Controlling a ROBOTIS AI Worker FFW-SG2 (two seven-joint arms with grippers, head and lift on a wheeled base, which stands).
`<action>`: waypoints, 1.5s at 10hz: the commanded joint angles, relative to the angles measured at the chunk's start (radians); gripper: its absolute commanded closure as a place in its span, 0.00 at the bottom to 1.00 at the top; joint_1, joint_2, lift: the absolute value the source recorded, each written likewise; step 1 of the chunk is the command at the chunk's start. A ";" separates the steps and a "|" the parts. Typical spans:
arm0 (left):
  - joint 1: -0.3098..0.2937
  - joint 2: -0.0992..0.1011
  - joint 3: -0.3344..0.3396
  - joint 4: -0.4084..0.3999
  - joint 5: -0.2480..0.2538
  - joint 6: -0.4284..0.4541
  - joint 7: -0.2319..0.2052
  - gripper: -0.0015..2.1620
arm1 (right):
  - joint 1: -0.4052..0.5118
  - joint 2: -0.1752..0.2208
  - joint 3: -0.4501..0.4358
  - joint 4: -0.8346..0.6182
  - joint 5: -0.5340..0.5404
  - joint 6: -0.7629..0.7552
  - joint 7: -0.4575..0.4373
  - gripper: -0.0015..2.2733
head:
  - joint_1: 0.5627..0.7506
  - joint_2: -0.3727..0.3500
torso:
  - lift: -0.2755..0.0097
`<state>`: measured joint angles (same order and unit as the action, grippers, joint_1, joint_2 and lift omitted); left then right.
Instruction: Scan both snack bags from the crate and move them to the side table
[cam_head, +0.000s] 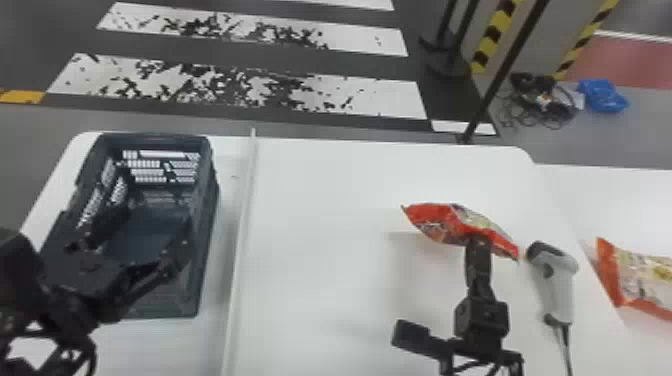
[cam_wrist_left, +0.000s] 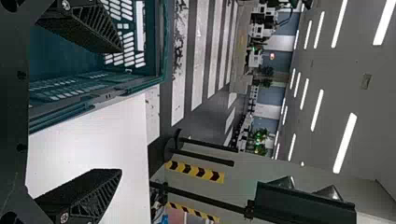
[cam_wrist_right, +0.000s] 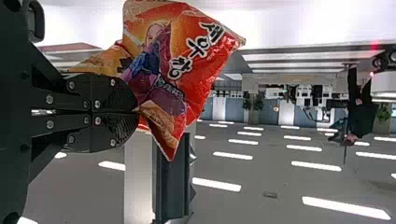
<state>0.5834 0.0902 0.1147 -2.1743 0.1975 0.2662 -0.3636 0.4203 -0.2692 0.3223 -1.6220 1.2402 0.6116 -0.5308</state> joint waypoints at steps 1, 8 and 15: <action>-0.001 0.000 0.000 0.002 0.002 -0.003 0.000 0.04 | 0.014 -0.016 0.026 0.008 0.025 0.017 0.002 0.99 | 0.70 0.32 | 0.70; 0.001 0.000 0.010 0.010 0.003 -0.012 -0.008 0.04 | 0.193 -0.050 -0.052 -0.263 -0.166 -0.444 0.310 0.01 | 0.70 0.55 | 0.70; 0.001 0.000 0.011 0.014 0.008 -0.021 -0.012 0.04 | 0.218 -0.013 -0.296 -0.414 -0.620 -0.373 0.640 0.27 | 0.70 0.44 | 0.70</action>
<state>0.5844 0.0905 0.1258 -2.1601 0.2056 0.2448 -0.3758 0.6390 -0.2881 0.0393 -2.0325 0.6356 0.2260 0.1117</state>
